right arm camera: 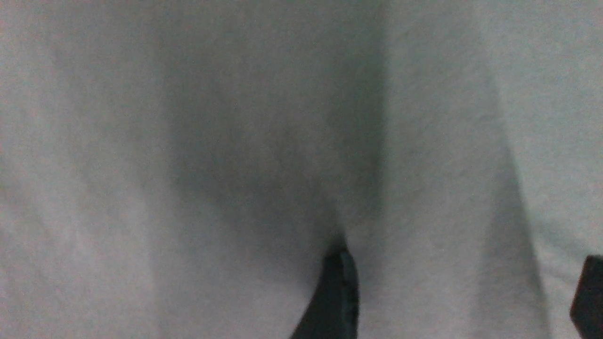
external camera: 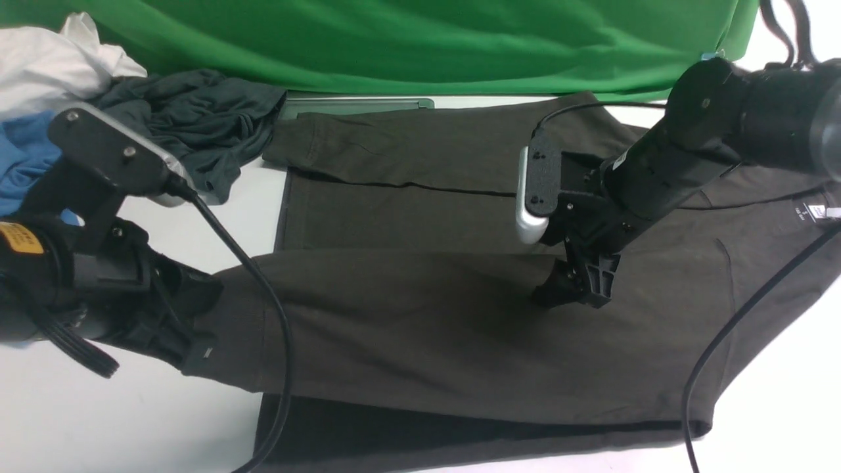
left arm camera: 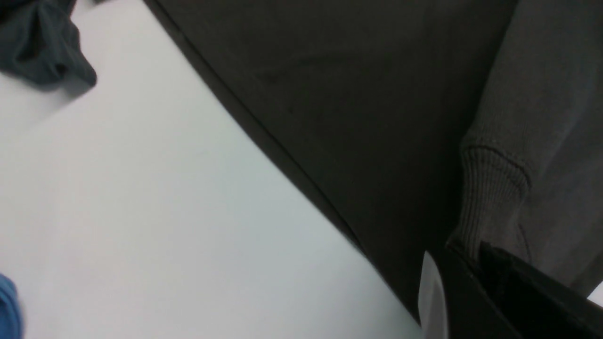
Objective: Fold a long-sleeved shirt on a white desktop.
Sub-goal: 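Fold the left side of the black T-shirt inward over its body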
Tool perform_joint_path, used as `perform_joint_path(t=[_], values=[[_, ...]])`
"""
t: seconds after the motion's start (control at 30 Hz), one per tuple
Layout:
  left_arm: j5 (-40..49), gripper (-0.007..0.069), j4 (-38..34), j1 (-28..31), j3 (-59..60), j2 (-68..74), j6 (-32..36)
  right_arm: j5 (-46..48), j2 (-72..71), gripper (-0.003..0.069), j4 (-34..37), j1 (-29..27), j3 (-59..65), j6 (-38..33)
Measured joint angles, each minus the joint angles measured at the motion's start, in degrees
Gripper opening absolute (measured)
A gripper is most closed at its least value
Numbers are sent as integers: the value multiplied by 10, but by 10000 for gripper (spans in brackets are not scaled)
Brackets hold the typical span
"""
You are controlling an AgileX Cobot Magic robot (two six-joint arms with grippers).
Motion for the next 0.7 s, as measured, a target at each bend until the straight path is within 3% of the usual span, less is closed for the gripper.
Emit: perform_joint_path(t=[0.23, 0.47, 0.57, 0.7], values=[[-2, 41, -5, 0, 0, -1, 26, -32, 35, 596, 0, 0, 0, -39], [-6, 41, -6, 0, 0, -1, 32, -37, 43, 533, 0, 0, 0, -62], [-6, 41, -8, 0, 0, -1, 33, -36, 43, 491, 0, 0, 0, -63], [-6, 41, -8, 0, 0, -1, 33, -36, 43, 339, 0, 0, 0, -64]])
